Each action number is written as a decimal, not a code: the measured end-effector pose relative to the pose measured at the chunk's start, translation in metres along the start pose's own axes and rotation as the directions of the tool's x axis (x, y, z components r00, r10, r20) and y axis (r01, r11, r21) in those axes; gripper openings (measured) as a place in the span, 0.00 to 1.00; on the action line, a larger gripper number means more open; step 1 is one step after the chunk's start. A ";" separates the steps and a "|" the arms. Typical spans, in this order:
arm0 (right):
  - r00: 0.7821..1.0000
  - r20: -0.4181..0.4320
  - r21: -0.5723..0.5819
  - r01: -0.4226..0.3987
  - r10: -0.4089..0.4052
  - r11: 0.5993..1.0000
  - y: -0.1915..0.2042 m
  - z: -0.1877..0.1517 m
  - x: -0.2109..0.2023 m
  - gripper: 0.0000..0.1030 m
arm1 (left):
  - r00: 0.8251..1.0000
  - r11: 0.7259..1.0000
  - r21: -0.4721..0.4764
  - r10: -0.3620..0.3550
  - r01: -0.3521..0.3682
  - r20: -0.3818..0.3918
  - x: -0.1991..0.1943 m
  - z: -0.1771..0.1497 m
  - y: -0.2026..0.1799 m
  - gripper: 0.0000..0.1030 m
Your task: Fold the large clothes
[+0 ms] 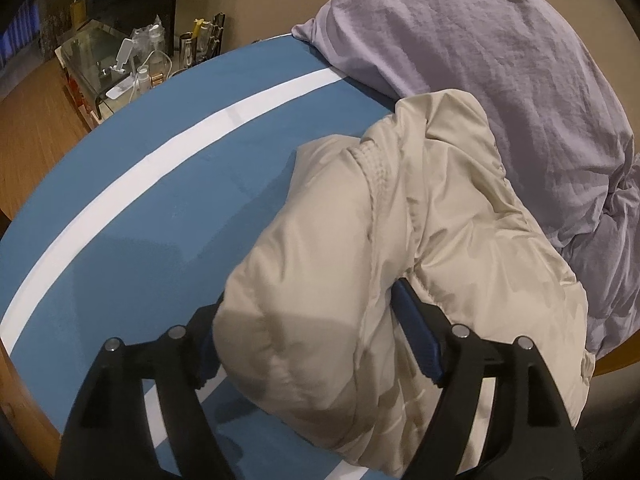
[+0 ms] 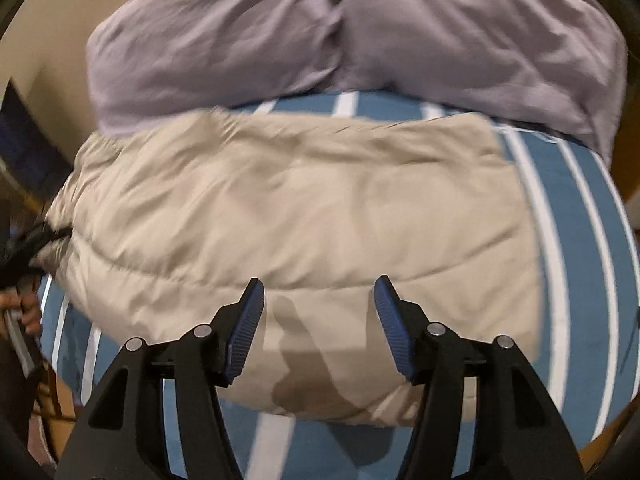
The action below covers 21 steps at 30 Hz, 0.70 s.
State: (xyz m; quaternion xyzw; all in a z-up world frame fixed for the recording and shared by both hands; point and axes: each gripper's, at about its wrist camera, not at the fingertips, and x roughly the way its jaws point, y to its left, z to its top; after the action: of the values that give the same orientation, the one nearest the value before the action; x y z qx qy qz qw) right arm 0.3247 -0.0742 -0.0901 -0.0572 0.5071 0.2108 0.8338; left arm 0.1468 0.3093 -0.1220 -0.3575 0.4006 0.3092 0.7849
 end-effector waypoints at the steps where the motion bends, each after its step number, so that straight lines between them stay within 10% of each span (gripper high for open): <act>1: 1.000 -0.010 -0.008 -0.008 0.008 1.000 0.007 -0.002 0.003 0.58 | 1.000 1.000 -0.002 0.000 0.000 -0.002 0.001 0.000 0.000 0.75; 21: 0.998 -0.062 -0.029 0.031 -0.033 0.999 0.044 -0.016 0.030 0.60 | 1.000 0.999 -0.042 -0.026 0.026 -0.005 0.011 0.004 -0.002 0.79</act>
State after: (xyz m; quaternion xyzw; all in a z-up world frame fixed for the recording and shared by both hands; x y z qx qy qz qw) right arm 0.3059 -0.0308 -0.1189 -0.0836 0.5288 0.2028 0.8199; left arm 0.1556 0.3131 -0.1290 -0.3799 0.3915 0.3063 0.7801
